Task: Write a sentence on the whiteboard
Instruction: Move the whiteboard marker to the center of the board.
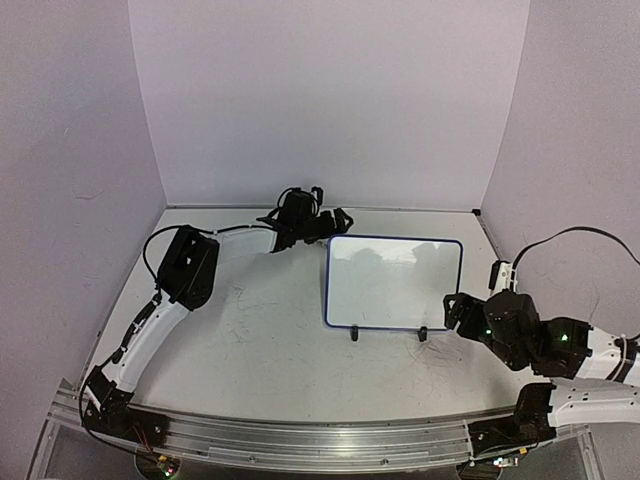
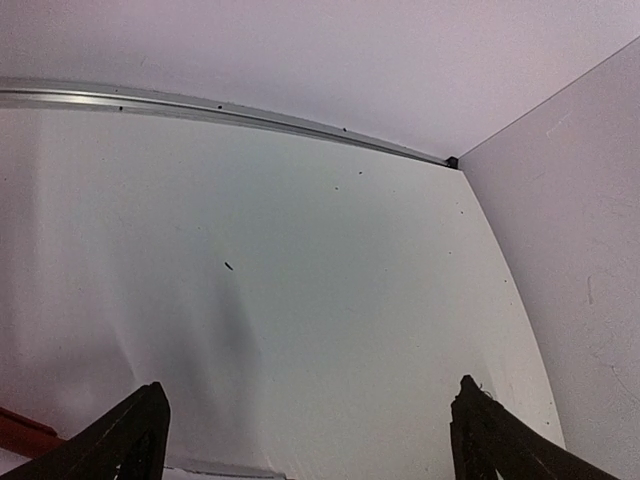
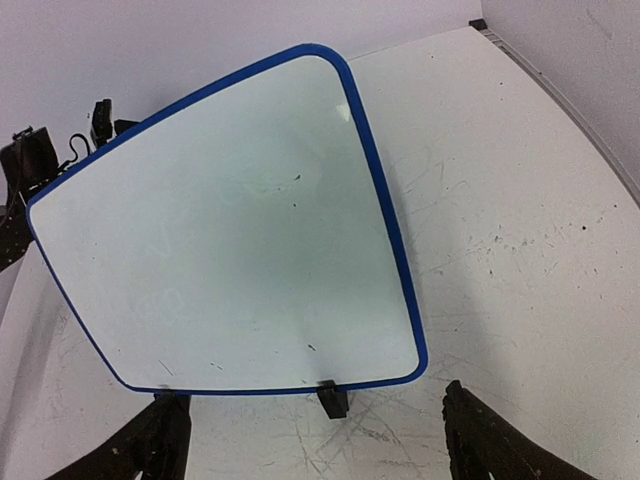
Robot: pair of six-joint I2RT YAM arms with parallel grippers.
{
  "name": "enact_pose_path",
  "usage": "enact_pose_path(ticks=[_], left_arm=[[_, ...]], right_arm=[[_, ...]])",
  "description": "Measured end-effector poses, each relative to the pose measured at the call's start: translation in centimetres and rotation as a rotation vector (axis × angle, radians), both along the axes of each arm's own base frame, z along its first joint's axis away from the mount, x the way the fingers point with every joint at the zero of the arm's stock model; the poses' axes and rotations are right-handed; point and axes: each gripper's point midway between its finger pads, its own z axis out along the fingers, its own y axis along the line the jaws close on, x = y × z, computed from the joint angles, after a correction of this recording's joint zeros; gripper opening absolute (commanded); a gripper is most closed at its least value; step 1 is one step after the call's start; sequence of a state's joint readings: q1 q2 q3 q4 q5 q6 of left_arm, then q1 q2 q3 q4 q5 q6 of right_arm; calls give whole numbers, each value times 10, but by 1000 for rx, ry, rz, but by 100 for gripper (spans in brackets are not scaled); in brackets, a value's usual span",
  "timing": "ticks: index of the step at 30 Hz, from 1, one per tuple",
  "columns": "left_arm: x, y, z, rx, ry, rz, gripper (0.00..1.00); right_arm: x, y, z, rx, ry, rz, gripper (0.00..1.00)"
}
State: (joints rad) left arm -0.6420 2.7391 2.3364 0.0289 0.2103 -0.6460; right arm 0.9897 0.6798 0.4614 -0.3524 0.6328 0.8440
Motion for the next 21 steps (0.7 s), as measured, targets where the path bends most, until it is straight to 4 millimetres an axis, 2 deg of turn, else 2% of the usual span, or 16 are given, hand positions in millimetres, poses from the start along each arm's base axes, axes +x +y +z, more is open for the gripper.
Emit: enact_pose_path(ticks=[5,12,15,21], left_arm=[[9,1,-19,-10,14,24,95],[14,10,-27,0,47,60,89],[10,17,-29,37,79,63,88],[-9,49,-42,209,172,85,84]], right_arm=[[-3,-3,8,37,-16,2,87],[-6,-5,8,37,-11,9,88],[-6,-5,8,22,-6,17,88],[-5,-2,25,30,-29,28,88]])
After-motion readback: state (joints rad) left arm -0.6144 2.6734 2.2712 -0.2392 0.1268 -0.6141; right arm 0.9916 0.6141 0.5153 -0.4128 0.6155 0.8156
